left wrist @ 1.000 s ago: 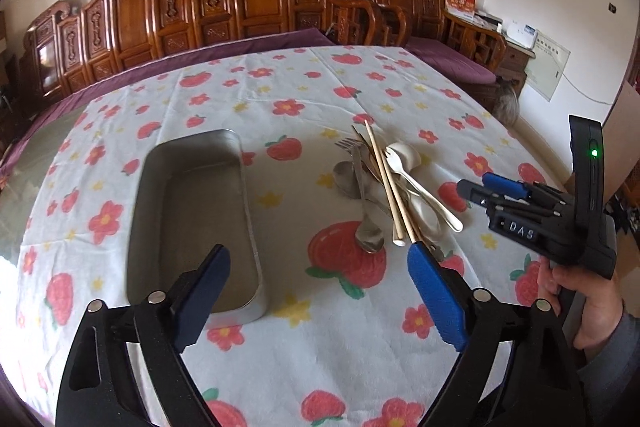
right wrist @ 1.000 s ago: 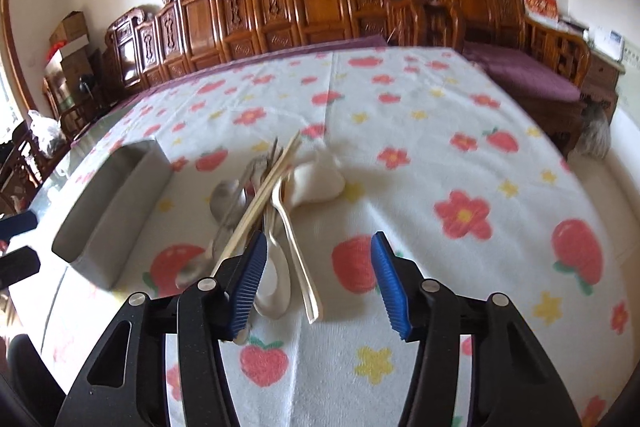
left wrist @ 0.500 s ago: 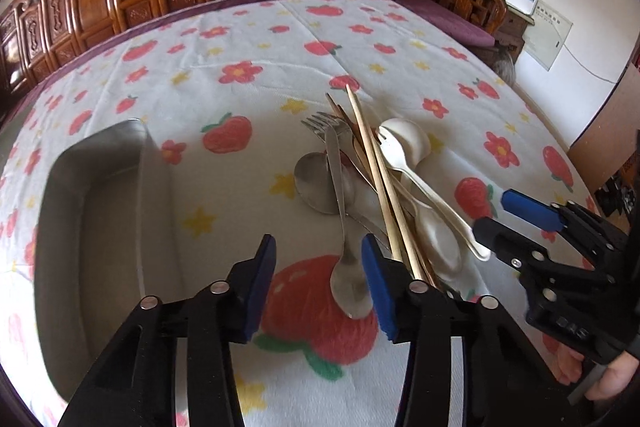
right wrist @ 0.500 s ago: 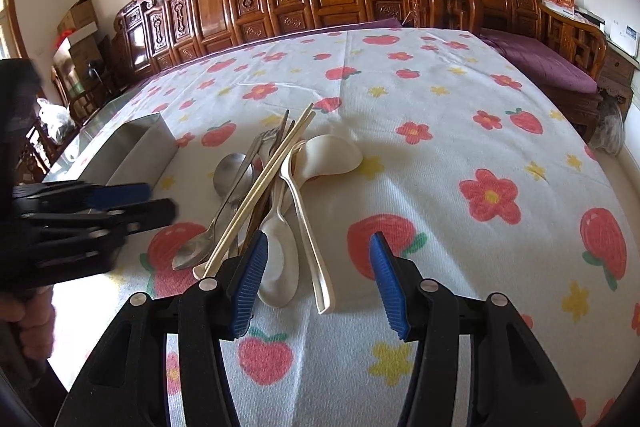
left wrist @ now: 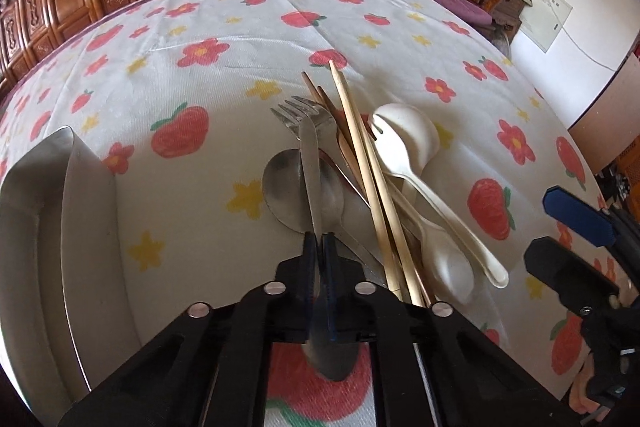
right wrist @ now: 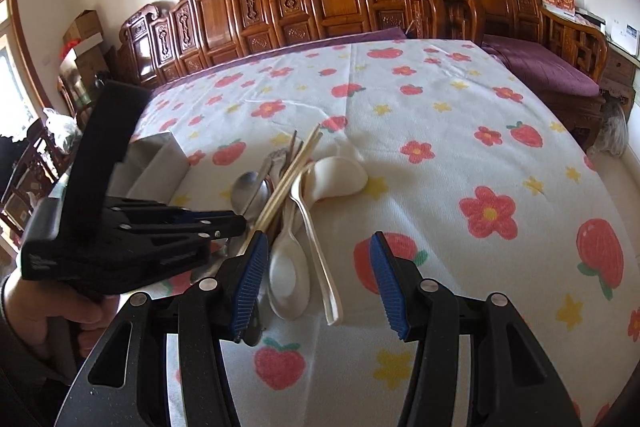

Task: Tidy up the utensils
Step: 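Lift the metal spoon with the left gripper while the right gripper grasps a wooden chopstick, then drop the spoon into the silver tray with the left gripper while the right drops the chopstick there, then grasp another wooden chopstick with the right gripper while the left gripper returns to the pile, then lower the left gripper onto a second metal spoon and grasp it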

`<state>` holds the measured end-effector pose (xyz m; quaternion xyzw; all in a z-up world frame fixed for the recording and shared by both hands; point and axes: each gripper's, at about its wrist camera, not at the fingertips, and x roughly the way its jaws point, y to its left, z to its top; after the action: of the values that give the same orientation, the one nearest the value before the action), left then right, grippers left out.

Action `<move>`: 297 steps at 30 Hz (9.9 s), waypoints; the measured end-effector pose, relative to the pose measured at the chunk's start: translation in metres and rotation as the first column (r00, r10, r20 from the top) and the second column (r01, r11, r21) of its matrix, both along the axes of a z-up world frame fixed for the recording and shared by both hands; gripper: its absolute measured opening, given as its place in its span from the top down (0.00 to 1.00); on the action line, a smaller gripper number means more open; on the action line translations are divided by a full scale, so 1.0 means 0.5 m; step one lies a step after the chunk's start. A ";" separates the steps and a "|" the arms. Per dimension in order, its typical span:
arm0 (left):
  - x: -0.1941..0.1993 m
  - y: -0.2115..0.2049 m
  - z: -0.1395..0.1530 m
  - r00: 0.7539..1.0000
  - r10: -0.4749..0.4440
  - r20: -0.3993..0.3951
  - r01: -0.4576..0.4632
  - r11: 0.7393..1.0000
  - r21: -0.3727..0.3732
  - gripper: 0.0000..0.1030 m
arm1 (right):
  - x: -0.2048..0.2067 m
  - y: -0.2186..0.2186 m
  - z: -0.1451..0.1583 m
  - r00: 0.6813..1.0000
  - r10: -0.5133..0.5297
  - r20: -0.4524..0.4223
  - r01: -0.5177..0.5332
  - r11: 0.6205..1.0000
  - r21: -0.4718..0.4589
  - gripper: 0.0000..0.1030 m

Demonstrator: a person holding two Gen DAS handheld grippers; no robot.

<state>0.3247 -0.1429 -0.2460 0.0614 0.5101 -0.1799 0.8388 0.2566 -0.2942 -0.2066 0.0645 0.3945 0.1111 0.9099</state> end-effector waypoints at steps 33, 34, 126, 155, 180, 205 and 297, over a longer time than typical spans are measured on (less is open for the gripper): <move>-0.128 0.122 0.115 0.986 -0.037 0.165 0.059 0.989 -0.133 0.98 | 0.096 0.127 -0.058 0.991 0.042 -0.126 -0.058 0.990 -0.130 0.81; -0.128 0.122 0.115 0.985 -0.037 0.167 0.060 0.989 -0.133 0.98 | 0.095 0.126 -0.058 0.992 0.037 -0.125 -0.055 0.989 -0.138 0.83; -0.051 0.406 0.167 0.945 0.284 0.161 -0.269 0.957 -0.107 0.97 | -0.041 0.249 0.118 0.967 0.237 0.094 -0.222 0.964 -0.148 0.94; -0.089 0.522 0.241 0.915 0.327 0.236 -0.302 0.943 -0.139 0.97 | 0.083 0.525 0.030 0.947 0.315 -0.056 -0.320 0.938 -0.130 0.94; -0.085 0.425 0.221 0.941 0.253 0.223 -0.227 0.964 -0.136 0.90 | 0.048 0.315 0.125 0.958 0.285 0.034 -0.286 0.958 0.013 0.87; -0.112 0.226 0.159 0.977 0.085 0.198 -0.066 0.993 -0.099 0.87 | 0.087 0.117 -0.037 0.989 0.121 -0.089 -0.130 0.986 -0.104 0.79; -0.014 -0.049 0.027 0.989 0.139 -0.042 -0.137 0.989 0.050 0.89 | 0.067 -0.045 0.026 1.000 0.018 0.008 -0.017 0.998 -0.058 0.94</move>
<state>0.3179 -0.1672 -0.2325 0.0416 0.5363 -0.1108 0.8357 0.2903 -0.3169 -0.1935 0.0343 0.3940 0.1079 0.9121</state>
